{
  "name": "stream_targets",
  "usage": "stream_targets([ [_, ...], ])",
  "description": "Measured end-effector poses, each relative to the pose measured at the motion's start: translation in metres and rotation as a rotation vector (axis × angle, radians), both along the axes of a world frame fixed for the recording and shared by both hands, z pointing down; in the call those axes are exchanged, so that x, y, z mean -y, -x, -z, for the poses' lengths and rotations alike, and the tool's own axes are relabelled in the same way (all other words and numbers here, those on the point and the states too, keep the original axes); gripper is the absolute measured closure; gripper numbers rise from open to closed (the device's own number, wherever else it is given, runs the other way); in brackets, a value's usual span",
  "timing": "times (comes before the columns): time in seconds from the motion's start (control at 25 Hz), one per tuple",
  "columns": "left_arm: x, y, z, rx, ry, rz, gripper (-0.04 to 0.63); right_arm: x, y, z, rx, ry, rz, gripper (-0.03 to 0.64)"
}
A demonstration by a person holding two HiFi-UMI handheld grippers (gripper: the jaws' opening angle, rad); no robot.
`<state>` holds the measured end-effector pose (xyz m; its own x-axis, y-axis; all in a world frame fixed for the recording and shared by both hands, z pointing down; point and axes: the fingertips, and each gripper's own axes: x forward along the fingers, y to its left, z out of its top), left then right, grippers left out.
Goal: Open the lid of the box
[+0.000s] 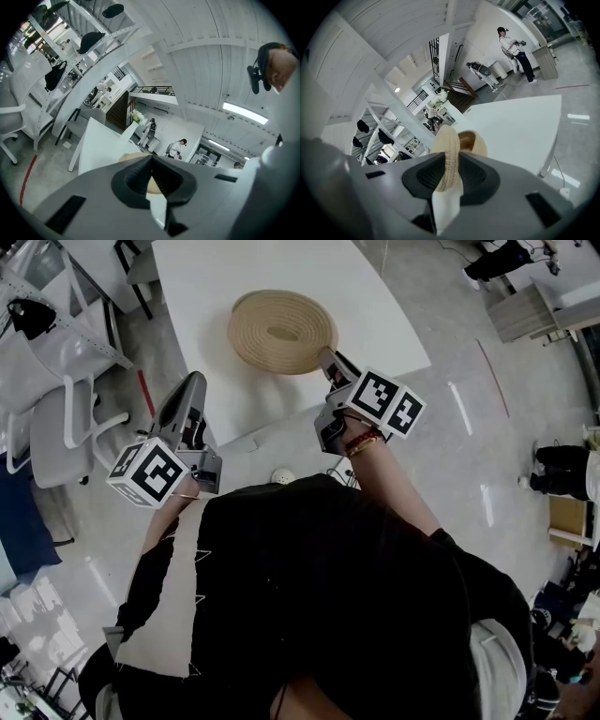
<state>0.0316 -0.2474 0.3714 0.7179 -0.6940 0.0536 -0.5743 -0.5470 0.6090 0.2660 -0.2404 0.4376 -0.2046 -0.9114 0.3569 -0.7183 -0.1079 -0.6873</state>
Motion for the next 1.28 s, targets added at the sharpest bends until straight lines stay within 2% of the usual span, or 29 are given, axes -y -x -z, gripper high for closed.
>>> stream_targets([
  [0.72, -0.013, 0.027, 0.014, -0.006, -0.008, -0.062, 0.584, -0.032, 0.027, 0.008, -0.023, 0.007, -0.063, 0.526],
  [1.04, -0.023, 0.031, 0.016, -0.022, -0.009, -0.075, 0.584, -0.046, 0.032, 0.012, -0.046, 0.013, -0.068, 0.527],
  [1.28, -0.032, 0.033, 0.018, -0.026, -0.009, -0.087, 0.584, -0.056, 0.04, 0.015, -0.102, 0.019, -0.041, 0.528],
])
